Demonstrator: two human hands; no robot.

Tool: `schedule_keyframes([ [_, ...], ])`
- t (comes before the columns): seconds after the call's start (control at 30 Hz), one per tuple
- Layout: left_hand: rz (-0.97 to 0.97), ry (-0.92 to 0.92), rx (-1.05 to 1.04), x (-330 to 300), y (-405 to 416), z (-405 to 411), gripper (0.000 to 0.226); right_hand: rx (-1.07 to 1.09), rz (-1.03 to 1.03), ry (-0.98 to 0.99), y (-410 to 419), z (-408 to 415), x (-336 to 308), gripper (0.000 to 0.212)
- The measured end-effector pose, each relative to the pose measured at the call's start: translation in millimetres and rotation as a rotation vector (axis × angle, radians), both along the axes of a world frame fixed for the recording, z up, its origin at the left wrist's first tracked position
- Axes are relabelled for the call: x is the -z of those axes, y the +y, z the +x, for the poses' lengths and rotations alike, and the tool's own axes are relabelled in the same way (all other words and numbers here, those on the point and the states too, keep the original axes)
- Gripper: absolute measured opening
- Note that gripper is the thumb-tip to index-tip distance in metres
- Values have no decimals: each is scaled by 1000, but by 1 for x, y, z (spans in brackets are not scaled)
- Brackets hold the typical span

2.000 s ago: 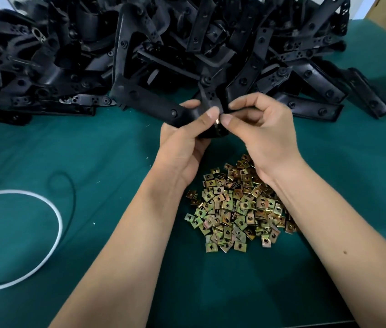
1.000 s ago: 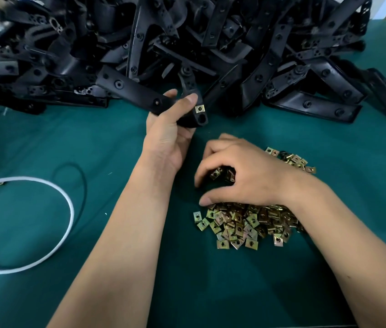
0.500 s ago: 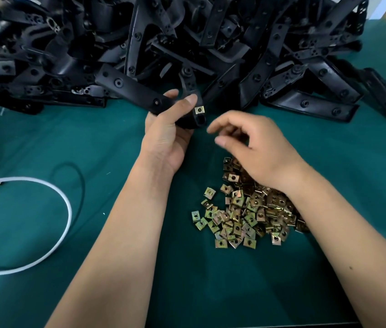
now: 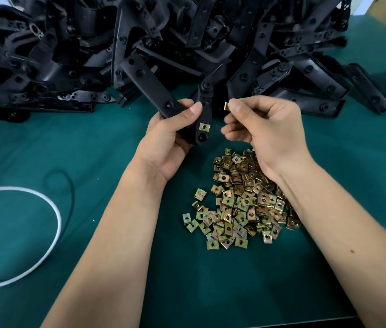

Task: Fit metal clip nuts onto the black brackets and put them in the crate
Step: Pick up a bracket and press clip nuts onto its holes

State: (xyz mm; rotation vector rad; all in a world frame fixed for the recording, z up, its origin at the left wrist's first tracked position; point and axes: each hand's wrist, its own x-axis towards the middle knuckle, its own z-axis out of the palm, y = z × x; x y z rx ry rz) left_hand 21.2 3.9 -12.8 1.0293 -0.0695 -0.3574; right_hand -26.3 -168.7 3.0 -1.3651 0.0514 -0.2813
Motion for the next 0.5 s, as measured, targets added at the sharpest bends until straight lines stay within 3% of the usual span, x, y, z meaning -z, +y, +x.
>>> schedule_keyframes([
  [0.23, 30, -9, 65, -1, -4, -4, 20, -38, 107, 95, 4, 1, 5, 11],
  [0.5, 29, 14, 51, -1, -4, -4, 27, -33, 97, 110, 5, 1, 6, 12],
])
